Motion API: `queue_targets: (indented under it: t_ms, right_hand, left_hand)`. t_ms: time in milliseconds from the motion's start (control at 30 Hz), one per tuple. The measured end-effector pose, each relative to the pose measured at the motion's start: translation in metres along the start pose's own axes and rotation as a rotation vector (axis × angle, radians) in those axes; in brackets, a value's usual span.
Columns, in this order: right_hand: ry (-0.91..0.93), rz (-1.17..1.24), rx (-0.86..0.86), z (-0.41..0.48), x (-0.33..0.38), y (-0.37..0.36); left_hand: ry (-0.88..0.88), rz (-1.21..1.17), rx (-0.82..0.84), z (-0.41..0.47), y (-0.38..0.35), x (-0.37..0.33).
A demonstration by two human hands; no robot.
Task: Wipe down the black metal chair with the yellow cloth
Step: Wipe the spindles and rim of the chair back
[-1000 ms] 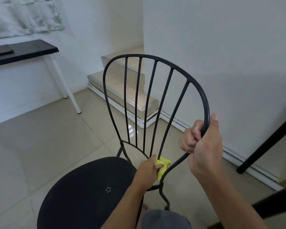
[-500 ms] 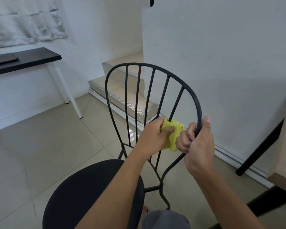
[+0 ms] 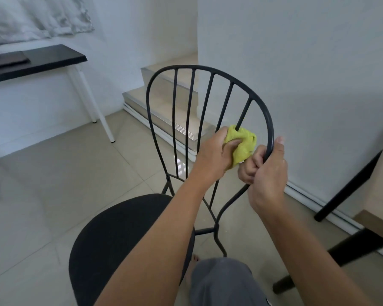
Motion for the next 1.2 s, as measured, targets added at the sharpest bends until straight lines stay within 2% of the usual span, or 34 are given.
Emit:
queue_targets:
  t_ms: [67,233,400,533,700,900,1033,1133,1200]
  right_hand:
    - [-0.001,0.008,-0.019,0.001,-0.001,0.001]
    - [0.012,0.001,-0.026,0.002,-0.003,0.003]
    - [0.014,-0.002,-0.029,0.003,-0.004,0.004]
    - [0.022,-0.012,-0.020,0.004,-0.004,0.004]
    - [0.028,-0.011,-0.025,0.003,-0.003,0.003]
    - [0.002,-0.010,-0.014,0.003,-0.004,0.003]
    - [-0.023,0.011,0.059,0.002,-0.003,0.000]
    - [-0.056,-0.020,0.126,0.000,-0.006,0.004]
    - [-0.008,-0.110,0.123,0.002,0.000,0.012]
  left_hand:
    - [0.049,0.042,0.047,-0.021,-0.014,0.040]
    - [0.391,0.156,0.242,-0.082,-0.061,0.156]
    - [0.470,0.172,0.256,-0.090,-0.069,0.179]
    - [0.450,0.166,0.245,-0.079,-0.061,0.161]
    - [0.331,0.159,0.207,-0.055,-0.042,0.116]
    - [0.131,0.047,0.062,-0.018,-0.008,0.032]
    - [0.048,0.014,-0.032,0.005,0.010,-0.017]
    - [0.030,-0.019,-0.087,0.011,0.025,-0.038]
    - [0.050,-0.072,-0.159,0.008,0.042,-0.043]
Point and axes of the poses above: each hand's wrist, its own z-axis towards the middle knuckle, its own y-axis out of the back of the hand, x = y × z, the point moved 8 cm from there along z, towards the middle knuckle, and after that the axes turned 10 degrees about y, right-handed, at the moved point
